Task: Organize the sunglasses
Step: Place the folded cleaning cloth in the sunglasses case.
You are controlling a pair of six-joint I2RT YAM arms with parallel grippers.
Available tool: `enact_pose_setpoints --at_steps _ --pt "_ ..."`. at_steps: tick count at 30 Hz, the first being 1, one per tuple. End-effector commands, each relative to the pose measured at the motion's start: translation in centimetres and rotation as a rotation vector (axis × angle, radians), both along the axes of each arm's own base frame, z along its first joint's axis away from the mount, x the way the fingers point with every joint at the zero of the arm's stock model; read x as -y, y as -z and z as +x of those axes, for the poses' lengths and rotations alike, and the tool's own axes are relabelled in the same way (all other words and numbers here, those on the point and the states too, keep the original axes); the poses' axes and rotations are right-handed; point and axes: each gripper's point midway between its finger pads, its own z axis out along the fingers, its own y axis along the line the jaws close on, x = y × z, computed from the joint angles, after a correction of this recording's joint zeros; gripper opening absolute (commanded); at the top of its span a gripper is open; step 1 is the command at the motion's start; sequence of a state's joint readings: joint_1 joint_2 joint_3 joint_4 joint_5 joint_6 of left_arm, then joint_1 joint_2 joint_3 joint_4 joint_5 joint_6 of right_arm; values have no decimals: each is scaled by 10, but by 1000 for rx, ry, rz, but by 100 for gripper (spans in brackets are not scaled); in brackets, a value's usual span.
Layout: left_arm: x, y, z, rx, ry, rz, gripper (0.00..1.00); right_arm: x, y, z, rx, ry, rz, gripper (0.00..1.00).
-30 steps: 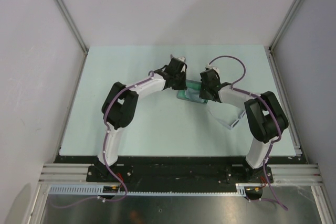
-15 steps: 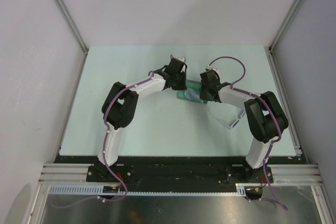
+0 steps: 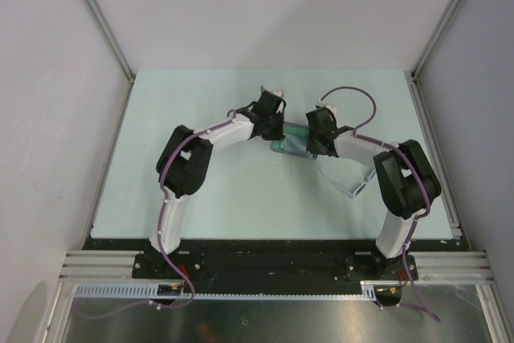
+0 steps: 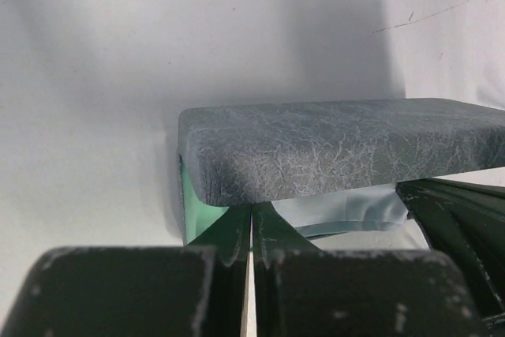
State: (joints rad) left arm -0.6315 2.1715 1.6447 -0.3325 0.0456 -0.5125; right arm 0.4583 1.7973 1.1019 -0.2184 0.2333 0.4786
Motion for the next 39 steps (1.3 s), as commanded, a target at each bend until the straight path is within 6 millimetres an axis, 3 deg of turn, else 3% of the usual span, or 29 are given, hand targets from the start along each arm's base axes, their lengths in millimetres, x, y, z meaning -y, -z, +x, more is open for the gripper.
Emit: enact_pose_setpoints --at_steps 1,10,16,27,30,35,39 --pt "-8 1 6 28 -4 33 0 0 -8 14 42 35 -9 10" --pt "-9 7 4 27 4 53 1 -2 -3 12 33 35 -23 11" --pt "-11 13 1 18 7 66 19 -3 -4 14 43 35 -23 11" --pt "-16 3 5 53 -13 87 29 -2 -3 15 46 38 -26 11" --pt "-15 -1 6 59 -13 80 29 -2 -4 15 48 39 -29 14" --pt "-10 -6 4 63 -2 66 28 0 -8 15 58 46 -33 30" --pt "-7 -11 4 67 1 53 27 -2 -15 16 75 43 -23 33"
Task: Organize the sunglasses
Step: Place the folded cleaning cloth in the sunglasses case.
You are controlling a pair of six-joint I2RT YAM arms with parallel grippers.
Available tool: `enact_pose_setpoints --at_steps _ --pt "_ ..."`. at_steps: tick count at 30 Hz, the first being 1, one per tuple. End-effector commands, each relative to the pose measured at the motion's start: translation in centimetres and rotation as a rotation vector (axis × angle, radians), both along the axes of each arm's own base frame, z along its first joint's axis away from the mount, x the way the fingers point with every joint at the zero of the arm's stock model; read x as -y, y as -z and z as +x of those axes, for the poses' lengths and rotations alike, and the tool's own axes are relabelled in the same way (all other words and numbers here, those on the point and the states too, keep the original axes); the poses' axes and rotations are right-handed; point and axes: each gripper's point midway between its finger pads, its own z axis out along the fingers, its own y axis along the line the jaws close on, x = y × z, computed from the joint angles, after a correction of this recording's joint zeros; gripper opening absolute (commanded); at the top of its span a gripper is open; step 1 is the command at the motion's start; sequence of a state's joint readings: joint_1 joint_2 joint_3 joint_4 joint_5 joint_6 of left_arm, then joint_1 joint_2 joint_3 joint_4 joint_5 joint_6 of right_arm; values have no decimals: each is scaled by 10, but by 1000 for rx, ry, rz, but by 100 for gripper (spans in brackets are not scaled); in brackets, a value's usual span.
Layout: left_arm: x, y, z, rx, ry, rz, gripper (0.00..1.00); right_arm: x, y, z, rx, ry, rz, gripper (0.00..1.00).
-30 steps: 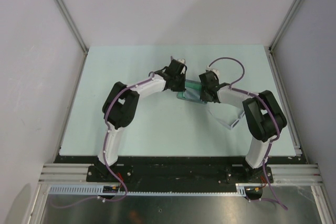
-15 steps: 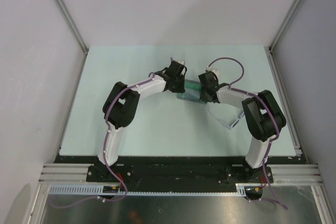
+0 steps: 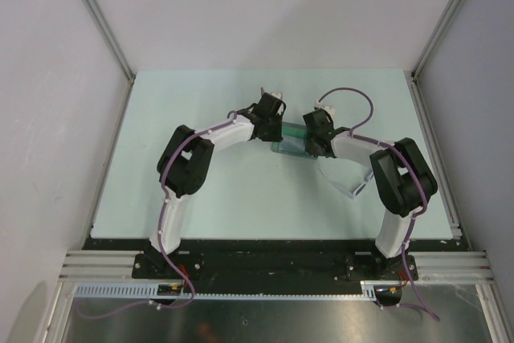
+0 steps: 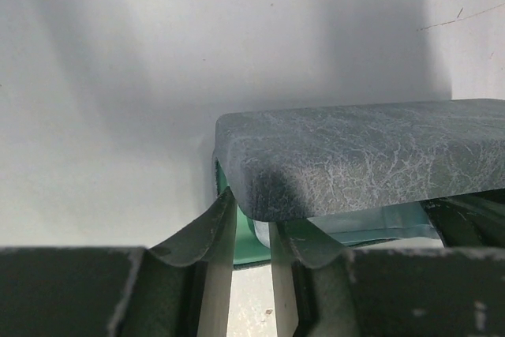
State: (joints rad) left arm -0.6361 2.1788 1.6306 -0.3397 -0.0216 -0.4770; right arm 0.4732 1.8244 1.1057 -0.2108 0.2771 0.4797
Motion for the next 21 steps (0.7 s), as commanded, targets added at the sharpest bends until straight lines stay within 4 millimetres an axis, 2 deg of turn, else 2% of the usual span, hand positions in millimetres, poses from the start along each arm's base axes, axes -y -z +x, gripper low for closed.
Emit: enact_pose_setpoints --at_steps 1,12,14,17,18,21 --pt "6 -24 3 48 17 -25 27 -4 -26 15 80 29 18 33" --pt "13 -45 0 69 19 -67 26 -2 -68 17 170 38 37 34" --pt "15 -49 0 73 20 -73 24 -6 -68 17 171 23 45 32" --pt "24 -53 -5 65 51 -104 21 -8 -61 18 155 13 48 25" --pt "26 -52 -6 61 56 -107 18 -7 -58 18 151 16 47 19" --pt "32 -52 -9 57 72 -119 16 -10 -51 18 138 9 41 15"
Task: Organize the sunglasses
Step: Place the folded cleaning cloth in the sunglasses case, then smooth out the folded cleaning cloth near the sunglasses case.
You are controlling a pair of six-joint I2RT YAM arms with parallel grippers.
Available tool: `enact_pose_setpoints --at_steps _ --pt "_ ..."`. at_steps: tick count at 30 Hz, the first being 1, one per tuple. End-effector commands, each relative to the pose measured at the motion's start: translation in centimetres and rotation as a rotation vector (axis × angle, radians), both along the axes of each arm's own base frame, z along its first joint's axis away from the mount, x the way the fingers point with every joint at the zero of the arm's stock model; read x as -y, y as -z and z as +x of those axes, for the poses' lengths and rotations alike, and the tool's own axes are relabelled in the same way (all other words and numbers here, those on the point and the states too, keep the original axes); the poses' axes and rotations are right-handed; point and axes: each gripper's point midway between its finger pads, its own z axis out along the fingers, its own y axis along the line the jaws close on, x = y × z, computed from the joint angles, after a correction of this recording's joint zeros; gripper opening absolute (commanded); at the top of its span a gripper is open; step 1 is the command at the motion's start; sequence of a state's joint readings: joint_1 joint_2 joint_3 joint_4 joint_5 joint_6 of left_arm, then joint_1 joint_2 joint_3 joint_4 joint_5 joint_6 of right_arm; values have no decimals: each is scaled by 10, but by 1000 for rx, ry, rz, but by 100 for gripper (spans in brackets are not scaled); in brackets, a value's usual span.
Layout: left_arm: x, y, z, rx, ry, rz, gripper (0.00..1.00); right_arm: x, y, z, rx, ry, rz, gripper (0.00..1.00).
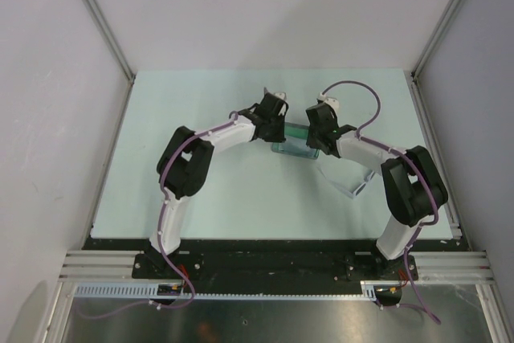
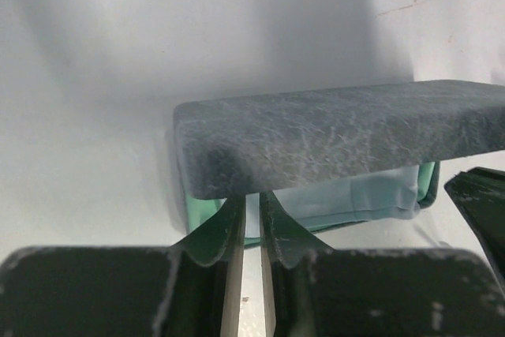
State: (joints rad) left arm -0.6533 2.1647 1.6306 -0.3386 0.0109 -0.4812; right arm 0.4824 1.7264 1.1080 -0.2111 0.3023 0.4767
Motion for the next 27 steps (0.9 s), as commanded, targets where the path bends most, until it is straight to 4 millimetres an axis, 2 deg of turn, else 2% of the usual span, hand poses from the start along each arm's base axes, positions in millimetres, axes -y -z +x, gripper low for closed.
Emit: enact_pose_setpoints --at_steps 1,6,17,23,27 --pt "22 -42 -2 58 40 -88 16 -8 -7 12 38 0 17 15" --pt "26 -29 -9 36 51 -80 14 -10 4 16 30 -12 7 13" --pt "19 2 -6 27 31 -13 13 -17 28 15 -3 -54 -20 9" --pt "5 23 -11 6 0 42 13 -10 39 11 -36 -44 -52 8" --pt "-1 31 -17 -13 -10 60 12 -3 38 10 -41 -31 -78 6"
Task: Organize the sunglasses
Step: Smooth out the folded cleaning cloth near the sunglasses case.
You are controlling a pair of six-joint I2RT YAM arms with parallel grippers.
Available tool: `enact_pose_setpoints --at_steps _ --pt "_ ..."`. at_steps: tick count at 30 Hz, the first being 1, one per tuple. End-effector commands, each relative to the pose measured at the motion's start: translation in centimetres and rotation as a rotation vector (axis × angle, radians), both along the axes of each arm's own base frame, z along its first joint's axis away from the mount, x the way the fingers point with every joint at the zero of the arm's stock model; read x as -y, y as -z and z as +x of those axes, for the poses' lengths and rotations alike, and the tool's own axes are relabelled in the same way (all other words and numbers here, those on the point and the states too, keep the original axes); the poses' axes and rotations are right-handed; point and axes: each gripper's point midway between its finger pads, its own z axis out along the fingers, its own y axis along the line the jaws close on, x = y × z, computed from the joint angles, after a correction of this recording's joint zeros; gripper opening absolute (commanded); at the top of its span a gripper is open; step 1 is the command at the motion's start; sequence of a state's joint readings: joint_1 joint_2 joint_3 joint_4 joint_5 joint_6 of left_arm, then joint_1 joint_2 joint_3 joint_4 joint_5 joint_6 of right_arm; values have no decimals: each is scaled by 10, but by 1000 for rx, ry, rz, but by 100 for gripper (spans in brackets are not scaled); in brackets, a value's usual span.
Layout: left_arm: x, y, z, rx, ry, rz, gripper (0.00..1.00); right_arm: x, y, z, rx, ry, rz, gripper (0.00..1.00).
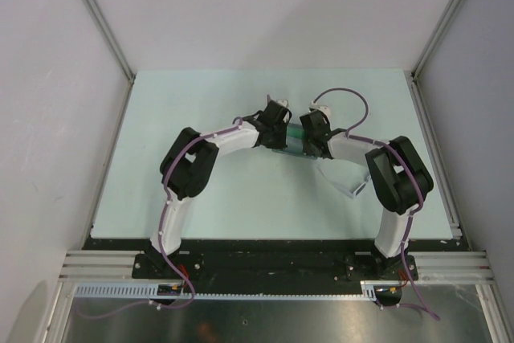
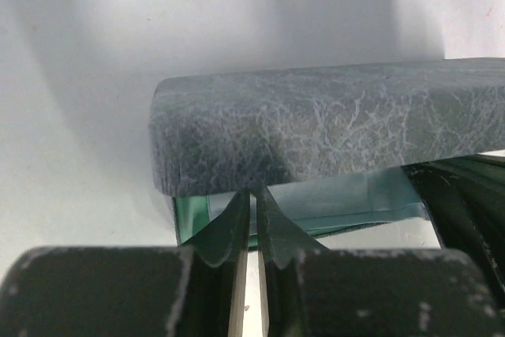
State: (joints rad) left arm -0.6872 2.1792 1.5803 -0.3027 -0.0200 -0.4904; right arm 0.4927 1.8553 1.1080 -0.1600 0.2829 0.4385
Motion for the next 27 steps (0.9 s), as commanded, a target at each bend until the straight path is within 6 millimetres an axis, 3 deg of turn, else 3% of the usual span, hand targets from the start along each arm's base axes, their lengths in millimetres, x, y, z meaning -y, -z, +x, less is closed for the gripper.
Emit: enact_pose_setpoints --at_steps 1,16,24,27 --pt "-6 10 -2 -1 -20 28 12 6 -11 10 35 24 -34 6" --pt "-10 7 -3 5 -31 35 13 29 -27 9 55 57 -112 6" --pt "-12 -1 -1 26 -33 37 13 3 -63 16 161 -16 -45 8" --pt "-12 -7 0 36 -38 32 12 -4 -65 15 165 -33 -24 9"
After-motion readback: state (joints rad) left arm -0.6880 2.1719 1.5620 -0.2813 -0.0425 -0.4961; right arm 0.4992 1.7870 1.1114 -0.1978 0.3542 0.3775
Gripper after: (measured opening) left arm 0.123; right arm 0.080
